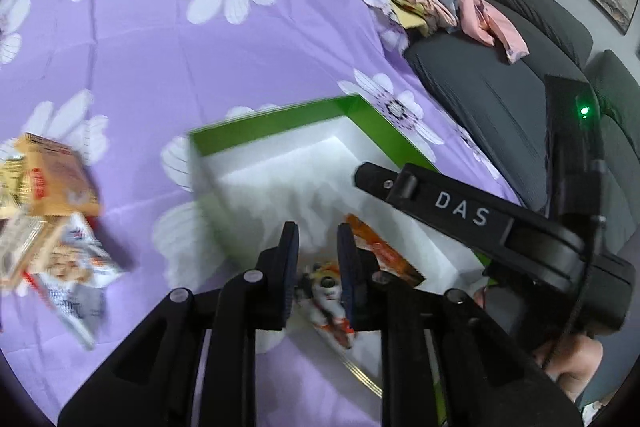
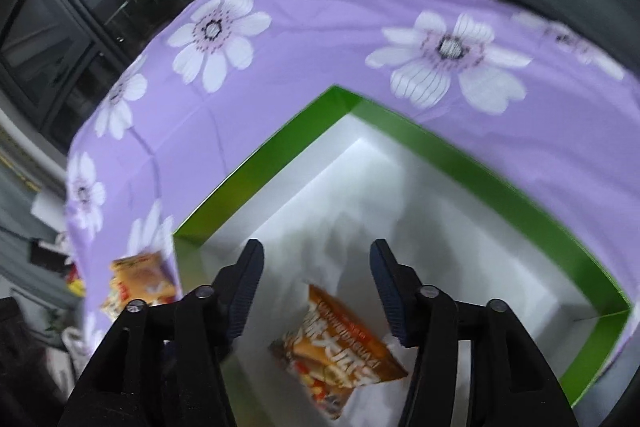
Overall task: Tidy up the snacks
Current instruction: 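Carry both bags over the green-rimmed white box and open both tools to drop them, then move both open tools back to the snack pile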
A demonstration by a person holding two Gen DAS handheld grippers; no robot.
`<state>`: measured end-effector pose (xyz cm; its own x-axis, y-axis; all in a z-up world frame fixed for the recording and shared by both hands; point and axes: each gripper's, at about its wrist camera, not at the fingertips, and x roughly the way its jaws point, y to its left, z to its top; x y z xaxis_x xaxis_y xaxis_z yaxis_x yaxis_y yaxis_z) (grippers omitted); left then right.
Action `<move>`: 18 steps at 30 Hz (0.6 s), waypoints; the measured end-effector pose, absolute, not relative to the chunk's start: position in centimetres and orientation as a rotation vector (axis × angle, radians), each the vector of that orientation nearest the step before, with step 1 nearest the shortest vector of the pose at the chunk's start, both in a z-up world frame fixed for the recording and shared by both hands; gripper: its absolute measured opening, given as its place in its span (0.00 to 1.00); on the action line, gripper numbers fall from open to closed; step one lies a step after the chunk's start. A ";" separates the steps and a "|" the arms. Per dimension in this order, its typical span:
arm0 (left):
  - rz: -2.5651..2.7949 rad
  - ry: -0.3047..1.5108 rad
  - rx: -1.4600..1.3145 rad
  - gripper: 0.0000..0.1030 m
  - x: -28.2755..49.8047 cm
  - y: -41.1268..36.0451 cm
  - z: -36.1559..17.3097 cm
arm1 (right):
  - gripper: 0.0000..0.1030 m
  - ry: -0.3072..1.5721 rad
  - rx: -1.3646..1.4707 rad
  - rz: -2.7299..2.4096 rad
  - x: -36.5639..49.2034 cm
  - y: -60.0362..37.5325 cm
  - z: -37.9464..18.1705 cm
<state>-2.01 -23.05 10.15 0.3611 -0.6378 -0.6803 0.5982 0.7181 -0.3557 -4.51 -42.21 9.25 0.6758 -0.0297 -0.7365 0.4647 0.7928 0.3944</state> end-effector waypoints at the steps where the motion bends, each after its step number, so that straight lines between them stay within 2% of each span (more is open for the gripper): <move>1: -0.783 0.894 -0.048 0.22 -2.0 -22.5 10.3 | 0.58 0.783 0.599 -0.300 -4.4 -42.1 9.3; 5: -0.710 0.863 -0.053 0.34 -1.8 -19.2 10.9 | 0.58 0.752 0.598 -0.279 -3.8 -41.5 9.3; 7: -0.667 0.857 -0.051 0.45 -1.5 -17.1 10.8 | 0.58 0.748 0.587 -0.277 -3.4 -41.0 9.2; 18: -0.361 0.846 -0.129 0.51 0.2 -3.2 9.4 | 0.58 0.838 0.607 -0.207 -1.2 -38.6 6.6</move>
<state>0.17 -3.23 9.44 0.6063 -0.3618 -0.7082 0.2603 0.9317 -0.2532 -1.24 -38.62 6.63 0.6612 0.0612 -0.7477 0.4019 0.8127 0.4220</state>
